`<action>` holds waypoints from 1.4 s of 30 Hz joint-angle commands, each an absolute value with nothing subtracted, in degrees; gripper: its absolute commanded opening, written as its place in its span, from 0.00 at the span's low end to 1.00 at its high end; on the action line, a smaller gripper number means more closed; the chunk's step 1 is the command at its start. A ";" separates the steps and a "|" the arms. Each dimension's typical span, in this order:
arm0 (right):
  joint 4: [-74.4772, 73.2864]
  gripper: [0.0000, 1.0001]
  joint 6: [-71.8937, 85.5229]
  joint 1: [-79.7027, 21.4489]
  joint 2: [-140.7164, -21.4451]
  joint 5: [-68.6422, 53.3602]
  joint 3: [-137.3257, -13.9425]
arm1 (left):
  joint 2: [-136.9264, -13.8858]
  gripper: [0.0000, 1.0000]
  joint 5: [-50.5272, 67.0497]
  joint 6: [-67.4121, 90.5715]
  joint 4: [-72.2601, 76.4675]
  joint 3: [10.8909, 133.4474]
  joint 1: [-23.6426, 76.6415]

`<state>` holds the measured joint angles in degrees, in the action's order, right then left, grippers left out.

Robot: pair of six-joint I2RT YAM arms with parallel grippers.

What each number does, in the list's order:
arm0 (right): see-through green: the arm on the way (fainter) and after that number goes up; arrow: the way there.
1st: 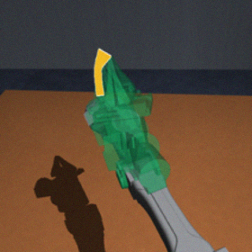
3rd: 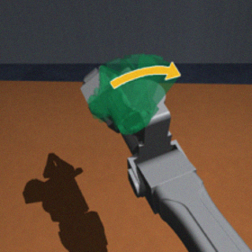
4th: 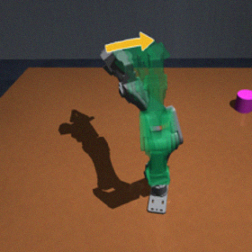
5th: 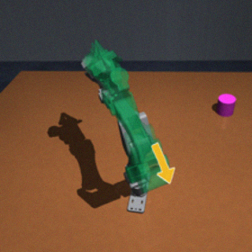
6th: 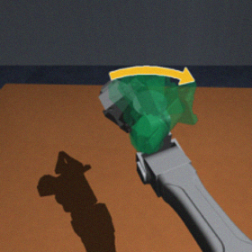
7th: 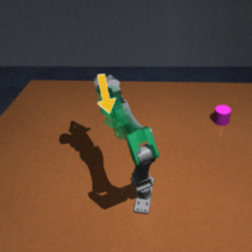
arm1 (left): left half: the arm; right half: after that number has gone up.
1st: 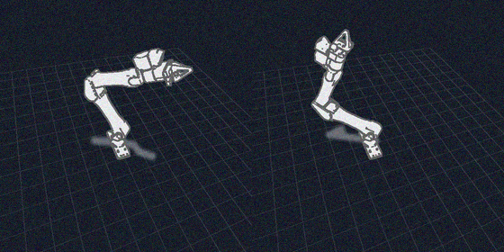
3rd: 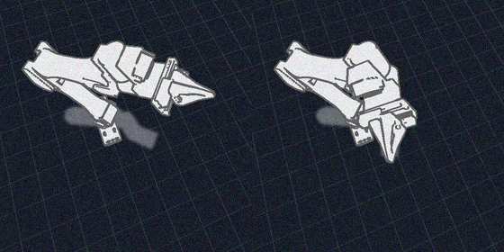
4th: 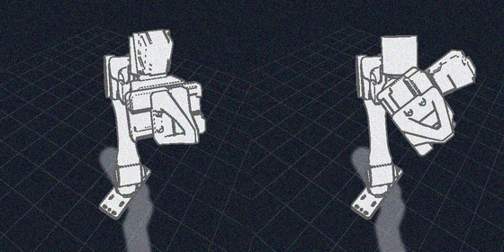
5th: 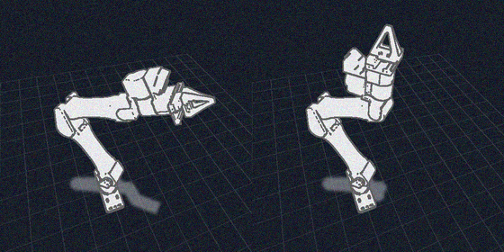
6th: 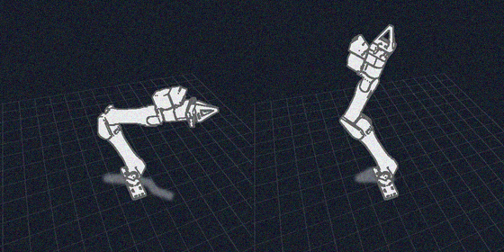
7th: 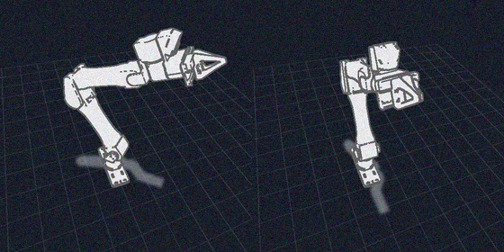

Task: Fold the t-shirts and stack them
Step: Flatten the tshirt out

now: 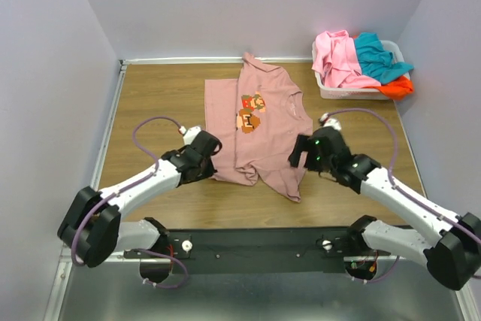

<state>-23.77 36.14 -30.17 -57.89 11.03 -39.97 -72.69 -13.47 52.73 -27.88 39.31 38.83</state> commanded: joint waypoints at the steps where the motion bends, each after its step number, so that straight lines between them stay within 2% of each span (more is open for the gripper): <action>1: -32.51 0.98 36.82 -43.92 -61.42 9.75 -37.53 | -67.08 0.00 -20.56 51.24 -29.88 40.17 33.33; 7: -33.75 0.97 40.16 -58.25 -69.68 15.20 -37.18 | -62.67 0.00 -19.08 49.57 -27.95 37.89 31.90; 14: -34.01 0.92 41.57 -65.12 -79.79 18.45 -39.46 | -60.73 0.00 -17.84 49.40 -26.63 36.56 31.90; 17: -34.01 0.91 42.97 -66.18 -82.79 21.26 -40.95 | -60.47 0.00 -17.23 49.40 -26.10 36.04 31.90; 19: -33.93 0.86 44.03 -66.18 -84.19 23.46 -41.66 | -60.12 0.00 -17.05 49.48 -25.66 35.60 31.90; 21: -34.01 0.78 45.70 -66.27 -85.07 25.74 -42.01 | -59.33 0.00 -16.88 49.57 -25.49 35.42 31.90; 26: -35.41 0.75 49.48 -66.18 -86.39 29.35 -42.71 | -58.01 0.00 -17.23 49.83 -25.40 35.16 31.90; 29: -38.05 0.70 52.29 -66.01 -86.49 32.60 -42.98 | -57.83 0.00 -17.75 50.18 -25.66 35.16 31.90; 32: -39.81 0.60 54.05 -64.87 -86.40 34.01 -42.19 | -58.09 0.00 -17.93 50.27 -25.93 35.25 31.90; 35: -39.99 0.42 53.44 -63.81 -85.70 33.66 -41.66 | -58.27 0.00 -18.19 50.27 -25.93 35.33 31.90; 36: -39.99 0.20 53.35 -63.63 -85.35 34.10 -41.66 | -58.27 0.00 -18.37 50.36 -25.75 35.33 31.90; 37: -39.99 0.08 53.09 -63.37 -85.25 34.28 -41.75 | -58.36 0.00 -18.72 50.45 -25.58 35.51 31.90; 38: -40.08 0.00 52.82 -63.11 -84.99 34.80 -42.01 | -58.62 0.00 -18.89 50.36 -25.32 35.51 31.90; 42: -40.08 0.01 50.98 -57.67 -82.36 37.79 -43.59 | -60.55 0.00 -20.39 48.70 -23.56 38.49 31.20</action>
